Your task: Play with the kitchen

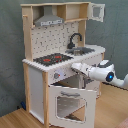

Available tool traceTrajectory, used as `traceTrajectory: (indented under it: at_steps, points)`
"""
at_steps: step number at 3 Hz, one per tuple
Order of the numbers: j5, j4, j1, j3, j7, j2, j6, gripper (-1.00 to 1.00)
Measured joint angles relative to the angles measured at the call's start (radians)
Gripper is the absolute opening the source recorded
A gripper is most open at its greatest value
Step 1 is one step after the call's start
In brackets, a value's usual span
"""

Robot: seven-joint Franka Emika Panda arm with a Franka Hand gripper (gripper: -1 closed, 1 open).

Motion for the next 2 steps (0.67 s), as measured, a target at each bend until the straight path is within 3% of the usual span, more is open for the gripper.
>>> traceTrajectory:
  at_steps: [1, 2]
  points:
    - [0.0, 0.0, 0.0, 0.0, 0.0, 0.0, 0.0, 1.0]
    - [0.039, -0.005, 0.067, 0.012, -0.069, -0.006, -0.075, 1.0]
